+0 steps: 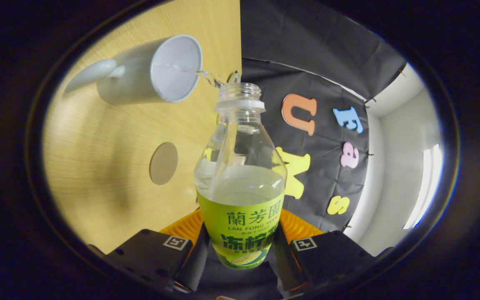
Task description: Take the bottle from table, then pour the juice into the cup, finally place the bottle on the coaster
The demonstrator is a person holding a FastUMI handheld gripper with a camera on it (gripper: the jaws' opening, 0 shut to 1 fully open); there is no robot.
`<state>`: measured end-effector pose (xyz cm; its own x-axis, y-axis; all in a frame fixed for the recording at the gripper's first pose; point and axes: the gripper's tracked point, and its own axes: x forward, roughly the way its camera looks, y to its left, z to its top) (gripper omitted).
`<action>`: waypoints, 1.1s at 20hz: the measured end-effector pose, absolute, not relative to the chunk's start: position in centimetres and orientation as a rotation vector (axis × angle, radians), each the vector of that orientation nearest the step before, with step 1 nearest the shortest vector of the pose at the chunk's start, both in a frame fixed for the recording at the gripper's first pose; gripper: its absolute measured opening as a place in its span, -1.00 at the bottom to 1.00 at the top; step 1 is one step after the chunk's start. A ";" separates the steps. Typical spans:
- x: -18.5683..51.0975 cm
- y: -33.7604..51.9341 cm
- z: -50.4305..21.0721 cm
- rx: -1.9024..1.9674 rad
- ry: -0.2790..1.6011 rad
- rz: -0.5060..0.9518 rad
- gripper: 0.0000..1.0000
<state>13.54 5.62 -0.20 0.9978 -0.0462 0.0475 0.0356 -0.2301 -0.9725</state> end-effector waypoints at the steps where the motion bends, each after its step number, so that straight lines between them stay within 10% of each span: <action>1: 13.5 5.7 -0.1 -1.804 0.006 -0.074 0.52; 22: 14.6 6.6 1.4 -1.879 0.020 -0.084 0.52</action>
<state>14.62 6.56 1.39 0.9972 -0.0565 0.0480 0.0286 -0.3048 -0.9520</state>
